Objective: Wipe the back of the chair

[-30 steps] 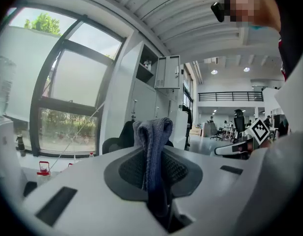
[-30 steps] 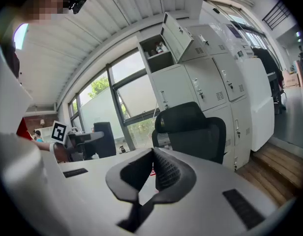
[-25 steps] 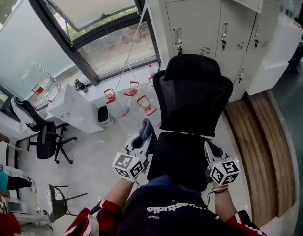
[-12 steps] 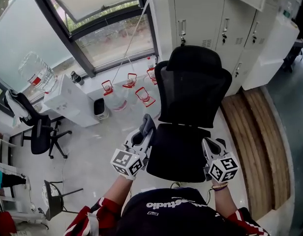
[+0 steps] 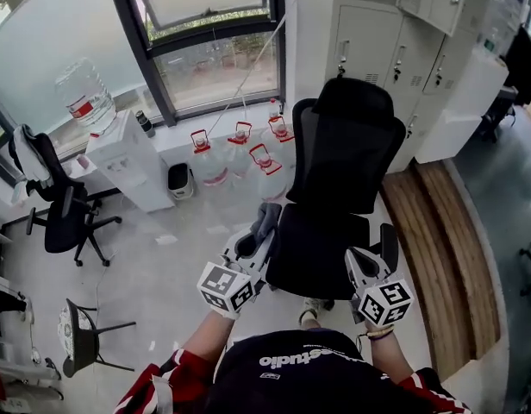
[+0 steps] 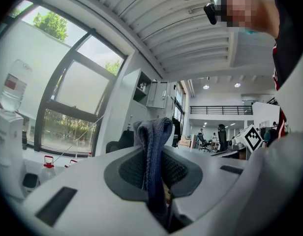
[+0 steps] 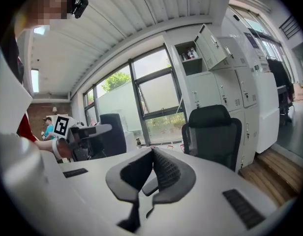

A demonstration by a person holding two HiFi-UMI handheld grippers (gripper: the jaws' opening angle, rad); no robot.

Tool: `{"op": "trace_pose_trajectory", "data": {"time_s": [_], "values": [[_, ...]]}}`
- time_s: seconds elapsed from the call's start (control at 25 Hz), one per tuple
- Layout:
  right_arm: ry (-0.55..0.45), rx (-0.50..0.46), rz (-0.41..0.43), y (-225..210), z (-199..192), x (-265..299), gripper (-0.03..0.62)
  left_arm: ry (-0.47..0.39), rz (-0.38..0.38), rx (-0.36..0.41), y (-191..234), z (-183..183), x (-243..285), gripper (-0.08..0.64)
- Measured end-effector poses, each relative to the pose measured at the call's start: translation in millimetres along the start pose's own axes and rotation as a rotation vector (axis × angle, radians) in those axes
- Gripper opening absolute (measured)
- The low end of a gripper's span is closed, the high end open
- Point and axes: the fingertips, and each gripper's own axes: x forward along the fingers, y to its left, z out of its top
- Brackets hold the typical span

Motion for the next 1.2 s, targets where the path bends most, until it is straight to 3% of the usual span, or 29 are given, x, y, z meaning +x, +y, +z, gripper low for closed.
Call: {"op": "trace_pose_trajectory", "data": {"time_s": [0.24,0.52,0.92,1.2], "values": [[-0.009,-0.014,-0.121,51,-26,-72,0.015,0.012,-0.069,-0.01,-31,-5,-68,0.061],[-0.07,-0.054,-0.203,64,-17,-136,0.015,0.005,-0.126,0.002,-80,3,-100,0.061],[-0.101,-0.129,-0.145,97,-26,-216,0.015,-0.007,-0.079,0.013,-166,3,-140,0.061],[-0.12,-0.116,-0.14,104,-51,-275,0.015,0.018,-0.055,0.038,-228,-15,-171,0.061]]}}
